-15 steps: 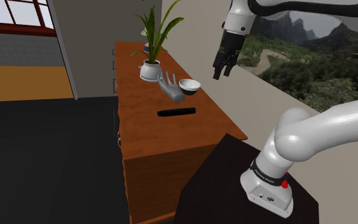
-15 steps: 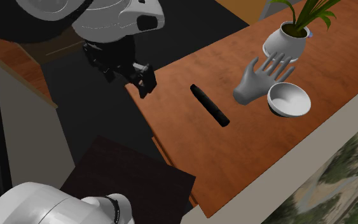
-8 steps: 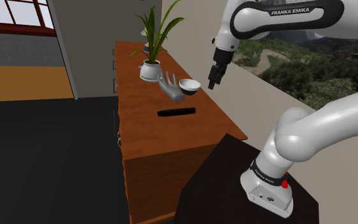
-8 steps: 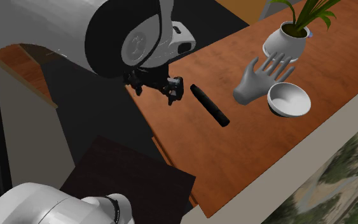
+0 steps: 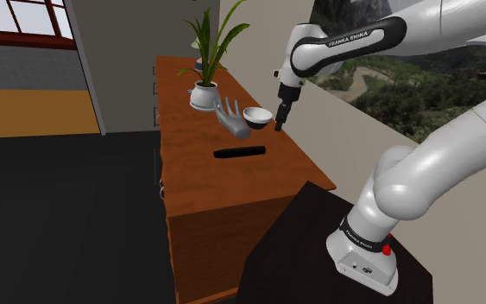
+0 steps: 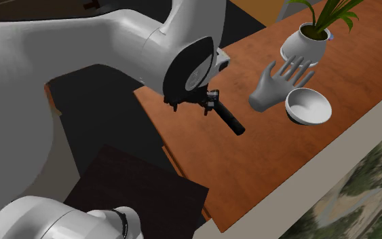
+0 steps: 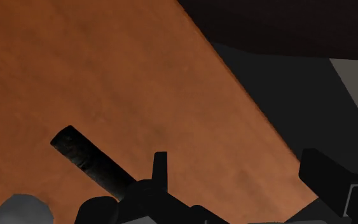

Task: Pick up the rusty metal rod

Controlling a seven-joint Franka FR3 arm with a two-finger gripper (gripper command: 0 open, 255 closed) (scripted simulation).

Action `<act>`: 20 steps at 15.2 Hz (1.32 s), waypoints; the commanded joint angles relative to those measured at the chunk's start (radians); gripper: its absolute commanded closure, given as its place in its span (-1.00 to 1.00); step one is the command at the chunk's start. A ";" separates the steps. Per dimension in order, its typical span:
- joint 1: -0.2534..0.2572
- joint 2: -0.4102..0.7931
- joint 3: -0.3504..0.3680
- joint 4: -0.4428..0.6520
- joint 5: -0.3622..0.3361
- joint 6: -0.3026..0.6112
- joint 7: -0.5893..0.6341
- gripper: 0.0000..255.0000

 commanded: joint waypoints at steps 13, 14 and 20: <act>0.034 0.590 -0.101 0.228 0.207 0.342 -0.532 -1.00; 0.026 0.633 -0.094 0.255 0.229 0.355 -0.569 -1.00; -0.045 0.878 -0.022 0.444 0.320 0.407 -0.753 -1.00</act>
